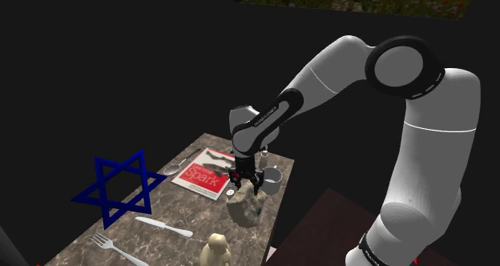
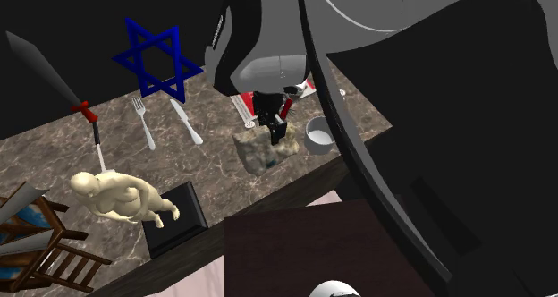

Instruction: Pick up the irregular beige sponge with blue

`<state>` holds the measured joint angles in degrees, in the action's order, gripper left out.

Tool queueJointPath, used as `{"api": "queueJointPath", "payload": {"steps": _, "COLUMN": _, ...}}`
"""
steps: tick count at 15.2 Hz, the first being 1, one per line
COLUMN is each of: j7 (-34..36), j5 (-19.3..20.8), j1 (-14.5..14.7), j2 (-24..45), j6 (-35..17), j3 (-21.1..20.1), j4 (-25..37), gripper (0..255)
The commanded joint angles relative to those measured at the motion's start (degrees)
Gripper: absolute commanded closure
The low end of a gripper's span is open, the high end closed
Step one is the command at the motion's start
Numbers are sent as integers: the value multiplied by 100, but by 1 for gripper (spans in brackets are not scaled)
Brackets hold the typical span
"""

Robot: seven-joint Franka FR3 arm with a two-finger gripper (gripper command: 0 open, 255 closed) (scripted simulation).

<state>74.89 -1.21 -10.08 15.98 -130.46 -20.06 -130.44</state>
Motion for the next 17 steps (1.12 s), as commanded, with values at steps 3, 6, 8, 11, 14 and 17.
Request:
{"api": "queueJointPath", "payload": {"steps": 3, "j7": 5, "j5": 4, "j1": 4, "j2": 14, "j6": -16, "j3": 1, "j4": -6, "gripper": 255}}
{"api": "queueJointPath", "payload": {"steps": 6, "j7": 3, "j5": 0, "j1": 3, "j2": 6, "j6": -13, "j3": -1, "j4": -10, "gripper": 255}}
{"api": "queueJointPath", "payload": {"steps": 8, "j7": 1, "j5": -2, "j1": 1, "j2": 1, "j6": -11, "j3": -2, "j4": -13, "gripper": 255}}
{"api": "queueJointPath", "payload": {"steps": 11, "j7": -15, "j5": -43, "j1": -10, "j2": -107, "j6": 118, "j3": -21, "j4": 13, "gripper": 255}}
{"api": "queueJointPath", "payload": {"steps": 14, "j7": -52, "j5": -118, "j1": -35, "j2": -304, "j6": 330, "j3": -51, "j4": 37, "gripper": 255}}
{"api": "queueJointPath", "payload": {"steps": 17, "j7": -86, "j5": -188, "j1": -56, "j2": -493, "j6": 545, "j3": -74, "j4": 72, "gripper": 255}}
